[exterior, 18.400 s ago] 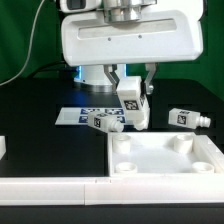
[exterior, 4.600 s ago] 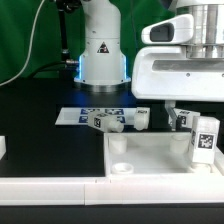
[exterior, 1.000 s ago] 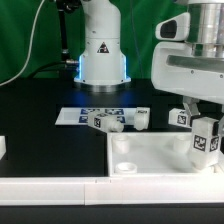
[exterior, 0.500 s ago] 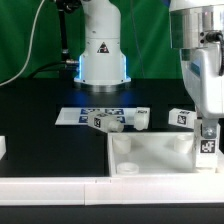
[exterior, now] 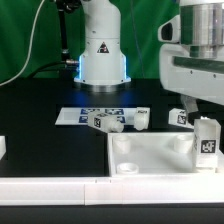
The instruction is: Assemble one leg
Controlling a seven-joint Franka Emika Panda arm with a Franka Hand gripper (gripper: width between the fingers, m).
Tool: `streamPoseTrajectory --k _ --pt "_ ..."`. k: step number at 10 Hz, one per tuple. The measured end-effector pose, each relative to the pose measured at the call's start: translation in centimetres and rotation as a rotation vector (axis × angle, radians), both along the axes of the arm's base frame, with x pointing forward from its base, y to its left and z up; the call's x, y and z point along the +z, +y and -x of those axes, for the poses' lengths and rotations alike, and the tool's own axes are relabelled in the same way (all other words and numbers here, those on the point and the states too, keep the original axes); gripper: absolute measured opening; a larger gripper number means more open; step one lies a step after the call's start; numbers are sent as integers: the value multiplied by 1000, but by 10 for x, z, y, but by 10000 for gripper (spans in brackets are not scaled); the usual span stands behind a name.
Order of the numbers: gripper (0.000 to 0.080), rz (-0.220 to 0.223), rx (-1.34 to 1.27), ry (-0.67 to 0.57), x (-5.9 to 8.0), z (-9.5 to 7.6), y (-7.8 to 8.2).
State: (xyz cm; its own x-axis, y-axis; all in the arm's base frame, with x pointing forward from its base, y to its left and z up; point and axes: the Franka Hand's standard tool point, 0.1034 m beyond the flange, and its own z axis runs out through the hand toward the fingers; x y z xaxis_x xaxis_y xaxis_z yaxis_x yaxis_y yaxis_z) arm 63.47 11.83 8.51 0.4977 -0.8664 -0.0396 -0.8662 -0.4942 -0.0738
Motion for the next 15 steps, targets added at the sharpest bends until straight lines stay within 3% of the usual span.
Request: streamPoseTrajectory --k 4,5,6,7,8,9,10,11,15 --pt "649 25 272 -19 0 -1 -3" --pt "649 77 610 -58 -1 -4 -5" --pt "649 84 697 -70 -2 -4 -6" --pt "599 83 677 -69 -2 -4 -6" --pt "599 82 655 -68 -2 -4 -6" --pt "422 81 649 -67 -2 -5 -6" --pt "422 74 547 -63 -3 -4 -6" --pt "285 72 502 -61 -3 -4 -6" --pt "285 51 37 -33 -3 -5 -11"
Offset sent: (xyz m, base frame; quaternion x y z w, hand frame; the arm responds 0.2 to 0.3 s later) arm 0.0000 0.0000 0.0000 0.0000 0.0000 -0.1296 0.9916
